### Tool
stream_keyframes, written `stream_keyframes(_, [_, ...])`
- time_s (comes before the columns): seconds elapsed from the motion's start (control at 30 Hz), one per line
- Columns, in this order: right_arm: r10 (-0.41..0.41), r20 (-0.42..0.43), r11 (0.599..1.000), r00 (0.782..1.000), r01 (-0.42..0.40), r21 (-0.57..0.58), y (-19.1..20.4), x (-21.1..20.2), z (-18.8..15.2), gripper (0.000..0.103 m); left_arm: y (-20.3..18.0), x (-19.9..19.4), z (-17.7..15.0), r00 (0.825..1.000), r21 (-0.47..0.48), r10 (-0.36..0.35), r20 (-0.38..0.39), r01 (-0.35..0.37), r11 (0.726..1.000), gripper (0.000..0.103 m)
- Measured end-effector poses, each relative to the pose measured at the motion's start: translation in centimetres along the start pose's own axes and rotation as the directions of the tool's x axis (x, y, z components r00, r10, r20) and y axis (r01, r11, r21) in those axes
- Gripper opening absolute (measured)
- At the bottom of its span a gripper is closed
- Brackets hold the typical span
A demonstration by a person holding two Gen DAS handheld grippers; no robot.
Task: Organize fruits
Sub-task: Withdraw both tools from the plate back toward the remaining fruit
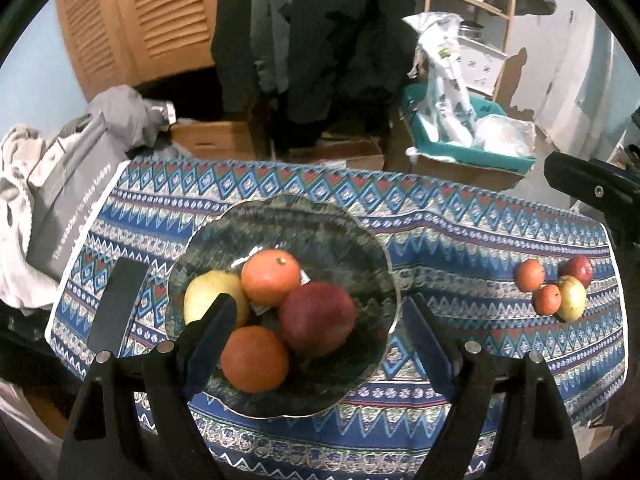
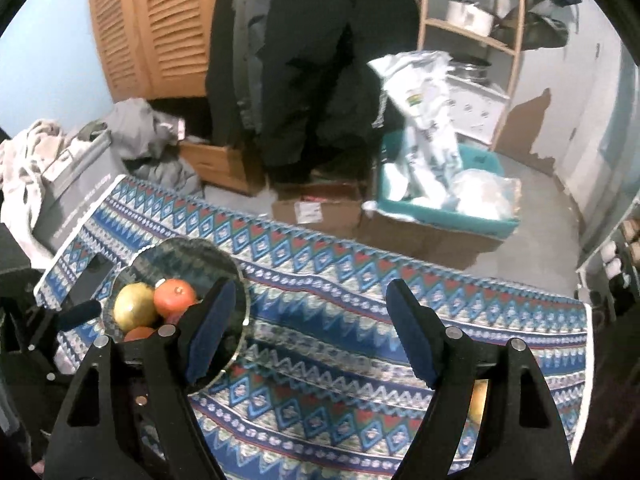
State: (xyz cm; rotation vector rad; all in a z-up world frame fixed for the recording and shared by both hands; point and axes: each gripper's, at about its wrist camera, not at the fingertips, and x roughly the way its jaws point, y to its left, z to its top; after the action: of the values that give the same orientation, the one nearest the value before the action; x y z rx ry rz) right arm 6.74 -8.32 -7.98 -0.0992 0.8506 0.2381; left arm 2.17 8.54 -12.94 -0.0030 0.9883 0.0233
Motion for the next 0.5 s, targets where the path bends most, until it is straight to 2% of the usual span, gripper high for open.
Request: stream_keyframes(0.5, [-0.103,0.071,0.994,0.992,0.100,0.044,-4.7,-5.1,-1.2,0.082,-4.4,-3.2,1.2,0.996,0.063,-0.044,0.072,0.040,0.997,0.088])
